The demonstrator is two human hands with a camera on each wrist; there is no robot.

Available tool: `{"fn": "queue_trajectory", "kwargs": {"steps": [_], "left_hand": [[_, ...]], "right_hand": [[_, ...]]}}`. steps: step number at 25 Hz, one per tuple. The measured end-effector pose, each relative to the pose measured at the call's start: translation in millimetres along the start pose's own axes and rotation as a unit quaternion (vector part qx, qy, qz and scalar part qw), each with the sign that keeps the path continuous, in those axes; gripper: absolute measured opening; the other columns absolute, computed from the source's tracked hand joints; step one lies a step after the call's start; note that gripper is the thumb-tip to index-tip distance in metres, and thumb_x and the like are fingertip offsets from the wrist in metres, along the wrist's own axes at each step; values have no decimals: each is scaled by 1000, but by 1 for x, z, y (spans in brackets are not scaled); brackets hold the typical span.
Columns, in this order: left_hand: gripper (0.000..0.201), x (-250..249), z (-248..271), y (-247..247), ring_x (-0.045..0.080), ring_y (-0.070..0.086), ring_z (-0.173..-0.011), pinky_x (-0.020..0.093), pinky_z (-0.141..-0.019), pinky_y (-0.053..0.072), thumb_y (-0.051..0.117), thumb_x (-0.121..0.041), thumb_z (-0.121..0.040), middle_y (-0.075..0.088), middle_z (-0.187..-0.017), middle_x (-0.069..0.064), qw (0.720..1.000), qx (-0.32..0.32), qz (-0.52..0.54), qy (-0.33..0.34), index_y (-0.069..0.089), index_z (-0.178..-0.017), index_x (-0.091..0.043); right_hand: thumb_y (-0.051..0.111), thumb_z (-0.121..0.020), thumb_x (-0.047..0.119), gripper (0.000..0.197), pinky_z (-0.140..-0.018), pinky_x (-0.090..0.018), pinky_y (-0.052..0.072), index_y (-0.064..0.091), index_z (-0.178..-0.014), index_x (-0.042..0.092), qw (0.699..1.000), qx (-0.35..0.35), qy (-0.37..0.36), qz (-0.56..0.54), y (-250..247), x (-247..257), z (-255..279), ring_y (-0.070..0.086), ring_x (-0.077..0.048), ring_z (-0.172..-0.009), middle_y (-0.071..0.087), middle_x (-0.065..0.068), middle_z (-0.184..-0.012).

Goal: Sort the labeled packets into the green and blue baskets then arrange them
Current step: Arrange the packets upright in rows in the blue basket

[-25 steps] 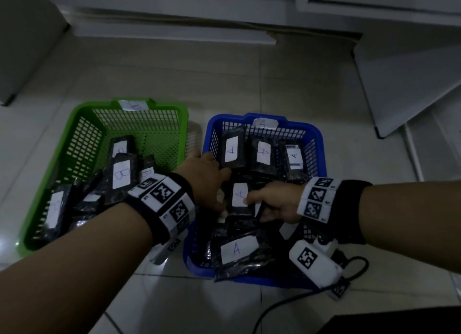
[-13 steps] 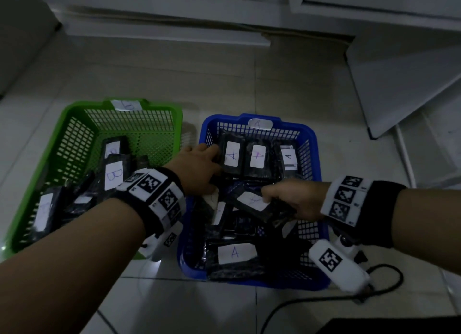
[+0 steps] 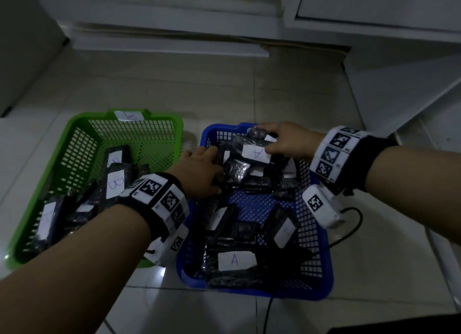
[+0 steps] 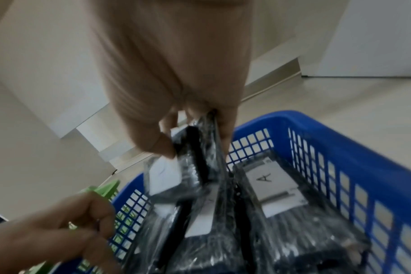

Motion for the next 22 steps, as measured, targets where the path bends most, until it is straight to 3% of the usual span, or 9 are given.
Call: {"fn": "queue_trajectory", "kwargs": {"steps": [3, 5, 7, 9, 11, 12, 16, 19, 22], "left_hand": [[44, 1, -3, -1, 26, 33, -126, 46, -101, 31, 54, -52, -85, 34, -132, 1, 1000, -17, 15, 4, 53, -125, -35], [42, 2, -4, -2, 25, 33, -128, 47, -103, 29, 55, -52, -85, 34, -134, 0, 999, -26, 41, 2, 54, -125, -37], [42, 0, -7, -1, 24, 30, -132, 47, -106, 25, 53, -52, -86, 30, -141, -3, 999, -17, 51, 4, 53, -126, -39], [41, -6, -10, 2, 23, 28, -134, 47, -107, 22, 51, -50, -88, 31, -145, -6, 999, -3, 38, 24, 52, -128, -41], [41, -15, -13, 5, 22, 27, -133, 48, -108, 21, 50, -48, -90, 33, -145, -8, 998, 13, 33, 48, 48, -131, -43], [43, -19, -14, 7, 22, 27, -133, 48, -108, 20, 50, -47, -90, 32, -145, -8, 998, 21, 29, 57, 46, -133, -44], [48, -34, -17, 14, 24, 26, -133, 49, -107, 22, 50, -47, -90, 26, -148, -5, 996, 51, 0, 78, 39, -137, -45], [41, -27, -16, 4, 24, 33, -127, 44, -104, 26, 54, -44, -88, 37, -136, -4, 998, 19, 18, 62, 50, -129, -41], [37, -15, -12, -10, 24, 51, -113, 42, -99, 32, 53, -51, -86, 57, -119, -1, 999, -6, -26, 29, 55, -115, -28]], "right_hand": [[64, -80, 15, 45, -77, -24, 43, 57, -123, 22, 991, -125, -11, -51, -13, -5, 2, 60, -18, -95, 61, 2, -105], [63, -80, 18, 30, -73, -27, 44, 61, -110, 17, 975, -182, 50, -115, -10, -28, 10, 60, -20, -87, 63, -2, -96], [60, -77, 14, 19, -72, -36, 50, 65, -93, 4, 952, -160, 125, -229, 14, -53, 12, 64, -30, -83, 68, -16, -90], [59, -74, 6, 17, -78, -42, 55, 65, -87, -4, 916, -117, 180, -340, 44, -71, 11, 66, -34, -84, 69, -24, -93], [62, -76, 3, 22, -86, -53, 55, 67, -97, 0, 895, -111, 191, -389, 60, -75, 10, 67, -35, -91, 70, -20, -101], [64, -79, 6, 28, -88, -52, 54, 66, -107, 5, 899, -118, 178, -383, 61, -73, 8, 66, -35, -95, 69, -17, -107], [56, -90, 29, 52, -110, -34, 36, 43, -138, 14, 980, -139, 130, -62, 44, -55, 12, 43, -30, -124, 39, -17, -137], [66, -81, 39, 74, -108, -39, 36, 30, -145, 30, 988, -128, -22, 85, 42, -18, 19, 34, -28, -125, 34, -10, -131], [74, -75, 39, 74, -106, -30, 36, 39, -141, 32, 978, -44, -99, 177, 59, -9, 19, 35, -25, -124, 33, -9, -132]]}}
Point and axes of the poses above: each hand's wrist, its own z-axis away from the middle knuckle, its own y-axis out of the palm, x = y × z, the point moved 9 cm from there along -z, towards the middle knuckle
